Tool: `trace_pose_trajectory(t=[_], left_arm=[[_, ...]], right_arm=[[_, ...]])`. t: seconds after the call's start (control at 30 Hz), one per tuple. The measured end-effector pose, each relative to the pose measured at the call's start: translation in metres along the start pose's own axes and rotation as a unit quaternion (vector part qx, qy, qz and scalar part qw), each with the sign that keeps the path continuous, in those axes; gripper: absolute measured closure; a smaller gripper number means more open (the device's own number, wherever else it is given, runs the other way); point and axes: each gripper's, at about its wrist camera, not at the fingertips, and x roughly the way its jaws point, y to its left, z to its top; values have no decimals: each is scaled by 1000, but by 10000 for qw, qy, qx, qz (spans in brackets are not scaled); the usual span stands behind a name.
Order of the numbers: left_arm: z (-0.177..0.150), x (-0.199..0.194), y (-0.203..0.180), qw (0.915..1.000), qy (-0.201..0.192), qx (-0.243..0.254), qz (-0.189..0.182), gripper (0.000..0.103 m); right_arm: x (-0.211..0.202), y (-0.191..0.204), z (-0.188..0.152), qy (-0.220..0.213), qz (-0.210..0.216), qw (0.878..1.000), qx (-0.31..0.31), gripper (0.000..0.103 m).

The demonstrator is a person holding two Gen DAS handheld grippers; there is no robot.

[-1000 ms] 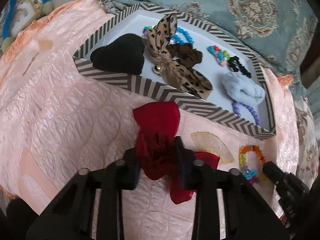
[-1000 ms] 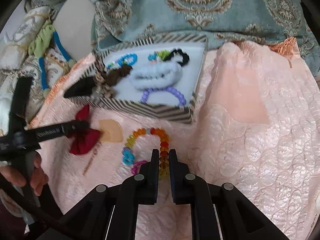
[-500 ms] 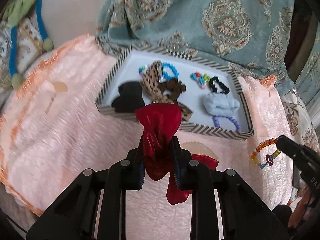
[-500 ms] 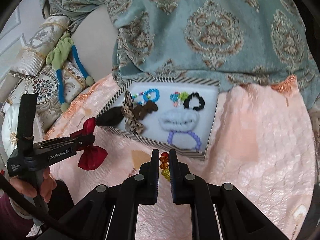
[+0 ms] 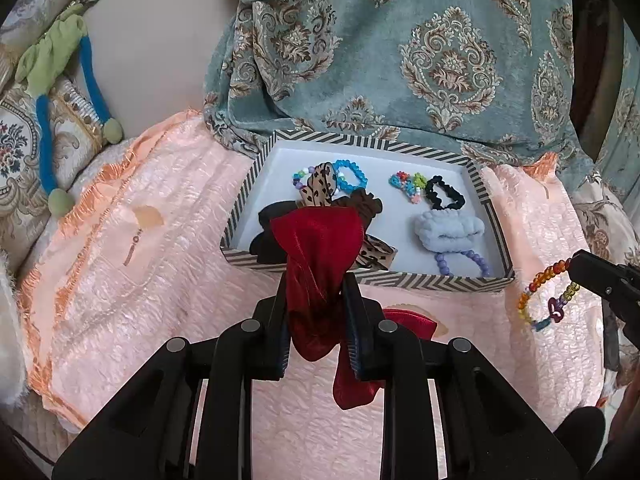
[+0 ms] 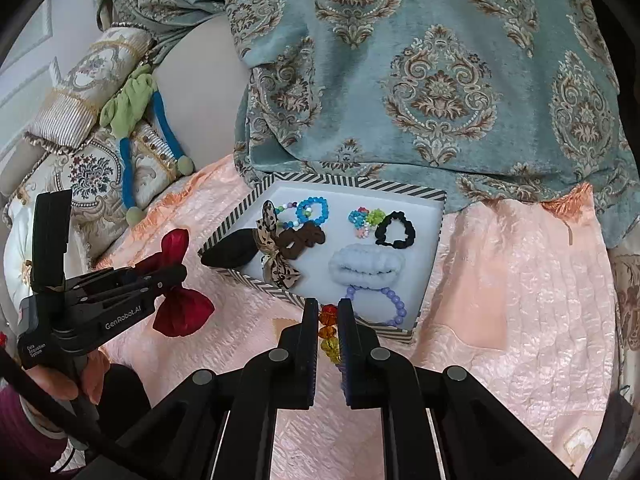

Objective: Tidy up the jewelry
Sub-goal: 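Carry red bow into the tray with left tool while right tool carries orange bracelet there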

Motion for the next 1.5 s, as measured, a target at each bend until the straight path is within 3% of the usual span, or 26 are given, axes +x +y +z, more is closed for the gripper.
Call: trace_pose_trajectory(t=[0.63, 1.0, 1.3, 1.5], left_arm=[[13, 29, 16, 9998, 119, -61, 165, 81], [70, 59, 40, 9992, 119, -360, 151, 81], [129, 124, 47, 9974, 269, -632, 213, 81], [151, 177, 45, 9959, 481, -654, 397, 81]], right_arm=[[31, 10, 15, 193, 146, 9997, -100, 94], [77, 16, 58, 246, 328, 9991, -111, 94], [146, 14, 88, 552, 426, 9975, -138, 94], [192, -12, 94, 870, 132, 9961, -49, 94]])
